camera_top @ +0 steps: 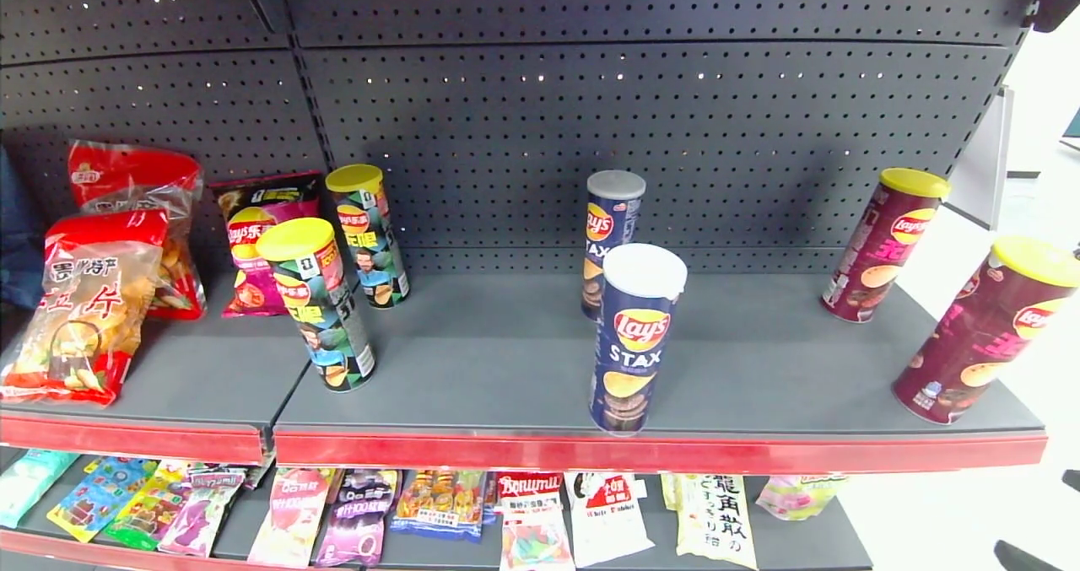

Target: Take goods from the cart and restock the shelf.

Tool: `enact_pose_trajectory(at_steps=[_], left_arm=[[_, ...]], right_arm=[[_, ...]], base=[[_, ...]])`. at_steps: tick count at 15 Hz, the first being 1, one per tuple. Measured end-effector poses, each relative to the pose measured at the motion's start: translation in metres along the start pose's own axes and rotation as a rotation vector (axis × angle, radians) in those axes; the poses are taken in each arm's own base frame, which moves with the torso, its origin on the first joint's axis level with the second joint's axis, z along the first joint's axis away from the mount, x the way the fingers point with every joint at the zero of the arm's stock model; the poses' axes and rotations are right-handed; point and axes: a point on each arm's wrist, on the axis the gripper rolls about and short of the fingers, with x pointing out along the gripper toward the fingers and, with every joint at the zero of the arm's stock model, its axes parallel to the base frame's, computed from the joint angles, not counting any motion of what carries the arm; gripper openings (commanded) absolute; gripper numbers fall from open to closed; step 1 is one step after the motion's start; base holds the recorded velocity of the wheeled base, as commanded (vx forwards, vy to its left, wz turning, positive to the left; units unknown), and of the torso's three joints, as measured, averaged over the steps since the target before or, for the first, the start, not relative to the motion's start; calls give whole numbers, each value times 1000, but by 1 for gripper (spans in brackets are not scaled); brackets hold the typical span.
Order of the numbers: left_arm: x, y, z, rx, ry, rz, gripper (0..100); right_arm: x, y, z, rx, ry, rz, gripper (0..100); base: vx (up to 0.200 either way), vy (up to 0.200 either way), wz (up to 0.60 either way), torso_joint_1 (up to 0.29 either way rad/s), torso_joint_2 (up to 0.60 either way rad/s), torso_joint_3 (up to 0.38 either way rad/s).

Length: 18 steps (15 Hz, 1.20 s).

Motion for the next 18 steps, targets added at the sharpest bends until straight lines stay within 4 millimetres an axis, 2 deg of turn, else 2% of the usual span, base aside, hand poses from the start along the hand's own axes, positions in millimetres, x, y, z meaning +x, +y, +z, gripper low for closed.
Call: enact_pose_trajectory(at_steps=[2,7,10,13,18], left_arm=[[0,0,0,0,0,1,100],[0,0,0,0,0,1,100],[0,0,0,0,0,1,100],[0,0,0,0,0,0,100],[0,0,0,0,0,1,100]], right_arm=[[19,-4,9,-3,91,39,100],[82,-5,32,-9,307,115,100],[122,-2,41,15,359,130,100],[160,6,38,24,391,116,100],[203,14,32,2,468,67,100]], base=[[0,0,0,0,0,0],[0,0,0,0,0,0],[0,0,0,0,0,0],[0,0,0,0,0,0],[0,0,0,0,0,0]])
